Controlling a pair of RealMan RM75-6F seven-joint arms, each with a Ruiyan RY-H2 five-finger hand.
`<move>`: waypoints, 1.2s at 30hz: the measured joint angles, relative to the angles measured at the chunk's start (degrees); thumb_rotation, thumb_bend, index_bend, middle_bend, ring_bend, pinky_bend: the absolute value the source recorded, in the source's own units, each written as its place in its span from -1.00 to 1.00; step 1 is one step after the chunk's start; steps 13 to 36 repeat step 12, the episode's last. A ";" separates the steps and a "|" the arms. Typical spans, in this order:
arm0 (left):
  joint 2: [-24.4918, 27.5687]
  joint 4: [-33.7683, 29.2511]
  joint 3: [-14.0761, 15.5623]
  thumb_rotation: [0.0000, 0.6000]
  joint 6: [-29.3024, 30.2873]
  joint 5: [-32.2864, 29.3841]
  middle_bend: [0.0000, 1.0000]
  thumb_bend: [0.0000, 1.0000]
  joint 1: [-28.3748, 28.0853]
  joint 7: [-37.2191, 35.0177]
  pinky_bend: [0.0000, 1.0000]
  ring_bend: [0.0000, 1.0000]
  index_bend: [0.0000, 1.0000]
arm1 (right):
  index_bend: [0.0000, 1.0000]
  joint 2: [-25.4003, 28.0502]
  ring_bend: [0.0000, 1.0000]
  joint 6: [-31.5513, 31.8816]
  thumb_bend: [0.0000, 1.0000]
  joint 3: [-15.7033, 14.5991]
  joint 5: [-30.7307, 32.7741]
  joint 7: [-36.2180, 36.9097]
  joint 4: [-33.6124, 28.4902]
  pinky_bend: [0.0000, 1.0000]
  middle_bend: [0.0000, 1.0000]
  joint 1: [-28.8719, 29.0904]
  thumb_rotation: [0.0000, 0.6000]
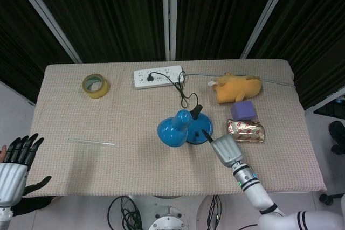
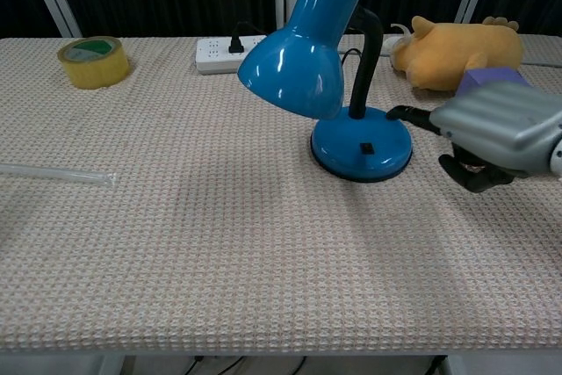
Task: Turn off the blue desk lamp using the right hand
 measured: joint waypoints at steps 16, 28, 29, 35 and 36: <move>0.28 0.04 0.41 1.00 0.22 0.26 -1.00 -0.83 0.48 0.69 -1.00 -1.00 -0.92 | -1.00 11.77 -1.00 25.91 -0.82 -5.95 -17.56 29.58 9.97 -1.00 -1.00 -18.96 1.00; 0.28 0.04 0.41 1.00 0.22 0.26 -1.00 -0.83 0.48 0.69 -1.00 -1.00 -0.92 | -1.00 11.77 -1.00 25.91 -0.82 -5.95 -17.56 29.58 9.97 -1.00 -1.00 -18.96 1.00; 0.28 0.04 0.41 1.00 0.22 0.26 -1.00 -0.83 0.48 0.69 -1.00 -1.00 -0.92 | -1.00 11.77 -1.00 25.91 -0.82 -5.95 -17.56 29.58 9.97 -1.00 -1.00 -18.96 1.00; 0.28 0.04 0.41 1.00 0.22 0.26 -1.00 -0.83 0.48 0.69 -1.00 -1.00 -0.92 | -1.00 11.77 -1.00 25.91 -0.82 -5.95 -17.56 29.58 9.97 -1.00 -1.00 -18.96 1.00; 0.28 0.04 0.41 1.00 0.22 0.26 -1.00 -0.83 0.48 0.69 -1.00 -1.00 -0.92 | -1.00 11.77 -1.00 25.91 -0.82 -5.95 -17.56 29.58 9.97 -1.00 -1.00 -18.96 1.00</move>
